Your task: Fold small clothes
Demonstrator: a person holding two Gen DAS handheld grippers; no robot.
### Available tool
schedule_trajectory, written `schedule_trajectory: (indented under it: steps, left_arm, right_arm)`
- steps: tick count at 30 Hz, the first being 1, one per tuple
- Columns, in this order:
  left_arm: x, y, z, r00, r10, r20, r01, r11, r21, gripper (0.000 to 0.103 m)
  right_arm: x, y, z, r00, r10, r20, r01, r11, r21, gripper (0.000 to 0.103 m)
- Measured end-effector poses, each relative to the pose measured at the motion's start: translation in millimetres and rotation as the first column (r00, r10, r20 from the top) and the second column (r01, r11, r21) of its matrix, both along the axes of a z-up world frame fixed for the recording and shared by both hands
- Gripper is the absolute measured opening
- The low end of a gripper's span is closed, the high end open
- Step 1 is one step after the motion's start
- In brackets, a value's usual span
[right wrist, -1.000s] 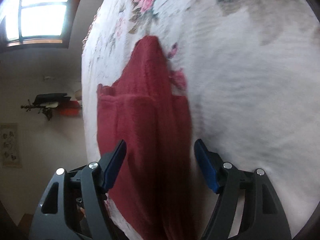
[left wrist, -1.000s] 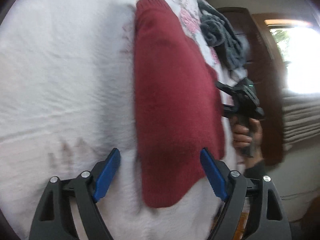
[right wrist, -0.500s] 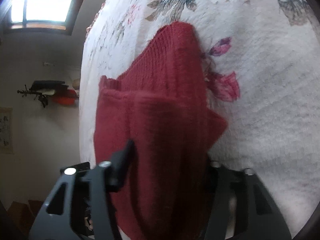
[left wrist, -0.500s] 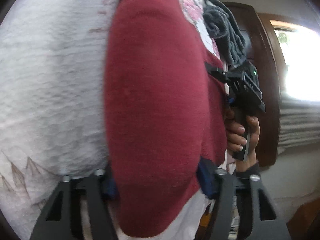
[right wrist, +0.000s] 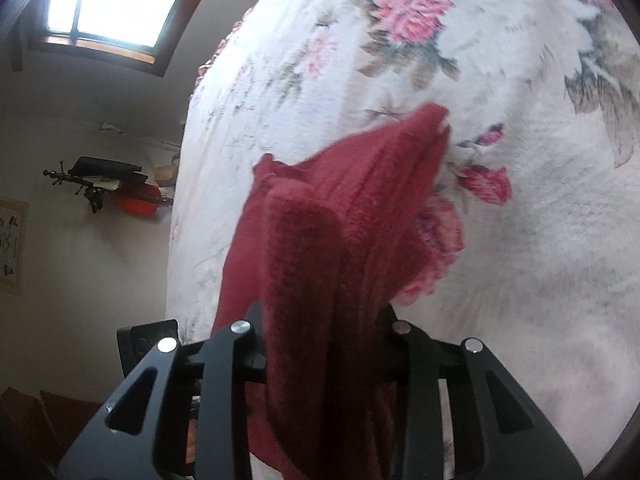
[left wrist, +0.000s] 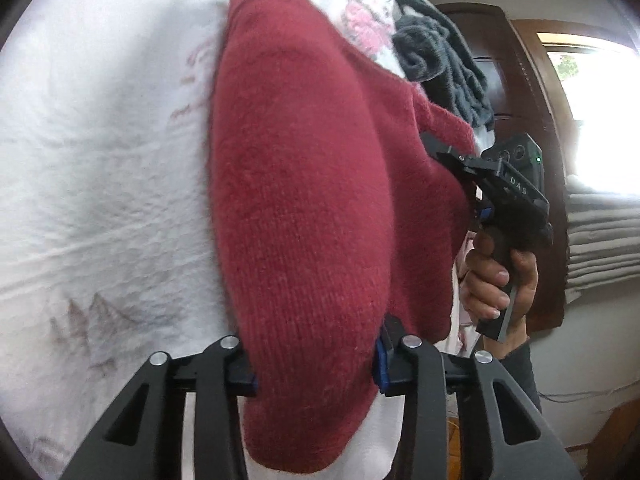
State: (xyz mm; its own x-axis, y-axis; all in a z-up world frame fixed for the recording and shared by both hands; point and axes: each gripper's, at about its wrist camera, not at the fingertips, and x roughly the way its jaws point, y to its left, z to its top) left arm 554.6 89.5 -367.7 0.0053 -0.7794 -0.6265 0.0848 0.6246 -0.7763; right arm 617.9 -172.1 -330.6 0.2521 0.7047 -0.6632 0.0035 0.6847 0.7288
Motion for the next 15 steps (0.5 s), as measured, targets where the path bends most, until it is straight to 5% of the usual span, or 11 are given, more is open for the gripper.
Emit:
schedule_trajectory:
  steps: [9, 15]
  left_arm:
    - [-46, 45, 75, 0.995, 0.012, 0.098, -0.013, 1.0, 0.013, 0.039]
    - [-102, 87, 99, 0.99, 0.057, 0.129, -0.059, 0.998, 0.008, 0.039]
  right_arm:
    - [-32, 32, 61, 0.998, 0.032, 0.052, -0.034, 0.999, 0.03, 0.029]
    - [-74, 77, 93, 0.993, 0.083, 0.081, -0.088, 0.994, 0.063, 0.029]
